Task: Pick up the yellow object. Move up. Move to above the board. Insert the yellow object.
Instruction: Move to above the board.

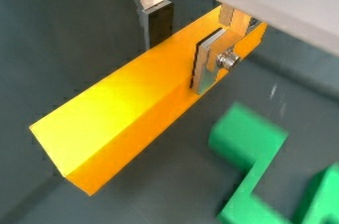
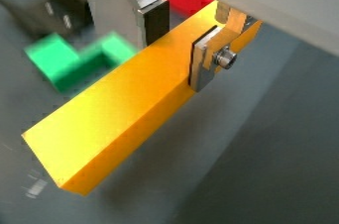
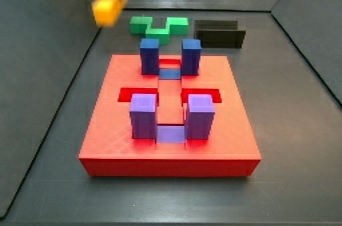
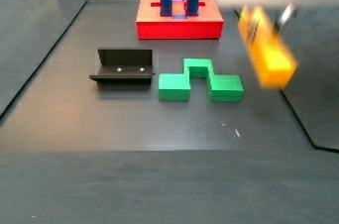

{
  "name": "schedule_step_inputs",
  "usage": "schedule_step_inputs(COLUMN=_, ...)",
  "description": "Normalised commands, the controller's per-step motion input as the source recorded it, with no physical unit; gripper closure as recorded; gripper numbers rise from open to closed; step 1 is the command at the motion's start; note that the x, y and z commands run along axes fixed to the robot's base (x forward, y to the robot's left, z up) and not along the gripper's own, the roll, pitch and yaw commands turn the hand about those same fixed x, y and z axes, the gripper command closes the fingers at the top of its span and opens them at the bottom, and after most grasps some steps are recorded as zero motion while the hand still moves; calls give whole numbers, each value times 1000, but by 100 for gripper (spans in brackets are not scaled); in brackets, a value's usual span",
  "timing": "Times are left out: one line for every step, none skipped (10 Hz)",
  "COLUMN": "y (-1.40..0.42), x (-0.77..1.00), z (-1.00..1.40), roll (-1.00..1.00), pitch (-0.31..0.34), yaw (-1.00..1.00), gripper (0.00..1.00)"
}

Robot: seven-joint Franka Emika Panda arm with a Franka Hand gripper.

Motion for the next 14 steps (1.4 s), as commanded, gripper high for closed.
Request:
schedule_step_inputs(y=1, x=-37, z=1400, roll=45, pitch=14, yaw=4, gripper=100)
schedule_step_inputs(y=-2, x=-8, z=1400, roll=28, pitch=21, yaw=4, gripper=100)
schedule_step_inputs(y=5, x=14, z=1400, roll=0, pitch=75, yaw=2, gripper=100)
schedule_step_inputs(y=-2, x=8, z=1400, roll=6, pitch=82, yaw=0, gripper=100)
schedule_step_inputs(y=-8, x=0, z=697, roll=7, pitch=61, yaw=2, gripper=100)
schedule_step_inputs(y=0, x=11, z=438, roll=4, pitch=48, yaw=3, gripper=100)
schedule_step_inputs(y=6, x=41, z=180, roll=2, pitch=47, yaw=1, gripper=100)
schedule_step_inputs(y=-1400, x=738, z=210, roll=73, pitch=79, yaw=89, gripper=100)
schedule_step_inputs(y=-1400, x=730, z=190, roll=91, pitch=97, yaw=91, gripper=100)
schedule_step_inputs(y=-1400, x=758, z=179, roll=115, pitch=143, yaw=77, gripper=100)
schedule_step_inputs(y=-1400, x=797, z=187, roll=-21, pitch=147, yaw=22, gripper=100)
schedule_step_inputs(y=-1400, x=791, z=195, roll=1, pitch=148, yaw=25, gripper=100)
schedule_step_inputs(y=-1400, x=787, z=200, roll=28, pitch=144, yaw=23, gripper=100)
schedule_step_inputs(y=-1400, x=826, z=212, roll=1, pitch=148, yaw=7, gripper=100)
